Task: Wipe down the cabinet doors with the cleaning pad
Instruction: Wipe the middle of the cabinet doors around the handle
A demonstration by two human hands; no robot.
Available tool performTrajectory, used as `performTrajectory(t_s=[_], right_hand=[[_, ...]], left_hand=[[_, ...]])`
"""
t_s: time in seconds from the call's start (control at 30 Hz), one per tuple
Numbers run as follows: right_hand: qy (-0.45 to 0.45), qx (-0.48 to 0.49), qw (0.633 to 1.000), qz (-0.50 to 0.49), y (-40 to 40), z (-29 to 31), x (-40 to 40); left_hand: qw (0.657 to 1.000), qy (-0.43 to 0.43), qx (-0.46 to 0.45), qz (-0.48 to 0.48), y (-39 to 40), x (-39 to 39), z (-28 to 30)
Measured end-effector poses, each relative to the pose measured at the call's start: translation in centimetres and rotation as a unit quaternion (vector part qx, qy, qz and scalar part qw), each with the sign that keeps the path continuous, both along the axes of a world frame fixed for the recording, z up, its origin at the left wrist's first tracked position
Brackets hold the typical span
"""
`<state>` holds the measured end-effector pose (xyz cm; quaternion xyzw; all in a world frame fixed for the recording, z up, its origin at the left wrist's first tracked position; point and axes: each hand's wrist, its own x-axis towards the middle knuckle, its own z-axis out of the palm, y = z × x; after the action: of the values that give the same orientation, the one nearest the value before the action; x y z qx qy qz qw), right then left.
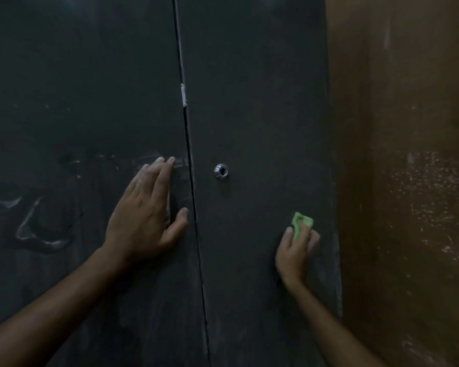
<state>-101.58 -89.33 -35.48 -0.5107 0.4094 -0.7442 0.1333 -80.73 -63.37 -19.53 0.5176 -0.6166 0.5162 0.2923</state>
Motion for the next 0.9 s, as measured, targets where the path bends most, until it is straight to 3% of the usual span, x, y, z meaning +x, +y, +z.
performTrajectory(t_s=[0.07, 0.13, 0.17, 0.23, 0.33, 0.5, 0.67, 0.8, 0.9], right_hand=[[0.116, -0.097, 0.988, 0.019, 2.7, -4.2, 1.5], [0.189, -0.114, 0.975, 0.019, 3.5, -8.0, 1.1], [0.171, -0.103, 0.98, 0.019, 3.2, -8.2, 0.5], [0.047, -0.008, 0.999, 0.021, 1.9, -6.1, -0.9], [-0.057, 0.155, 0.982, 0.093, 1.5, -1.1, -2.8], [-0.016, 0.059, 0.976, 0.208, 5.9, 1.7, -5.1], [-0.047, 0.074, 0.938, 0.335, 10.8, 2.3, -5.4], [-0.009, 0.031, 0.919, 0.392, 15.0, 3.3, -4.7], [0.005, -0.018, 0.901, 0.434, 18.3, 4.0, -4.1]], left_hand=[[1.0, 0.0, -0.002, -0.001, 0.0, 0.2, 0.0], [1.0, 0.001, 0.001, -0.002, 0.0, 0.3, 0.0], [1.0, 0.001, 0.002, -0.004, 0.0, 0.3, 0.0], [1.0, 0.001, 0.002, -0.007, 0.0, 0.3, 0.0], [1.0, 0.007, 0.0, -0.013, 0.1, 0.2, -0.1], [0.999, 0.021, 0.03, -0.025, 0.8, -0.1, 0.1], [0.996, 0.071, 0.039, -0.042, 2.0, -1.9, -0.9], [0.997, 0.036, 0.02, -0.067, 3.6, -5.4, -4.2], [0.961, 0.202, 0.152, -0.114, 5.5, -8.7, -7.1]])
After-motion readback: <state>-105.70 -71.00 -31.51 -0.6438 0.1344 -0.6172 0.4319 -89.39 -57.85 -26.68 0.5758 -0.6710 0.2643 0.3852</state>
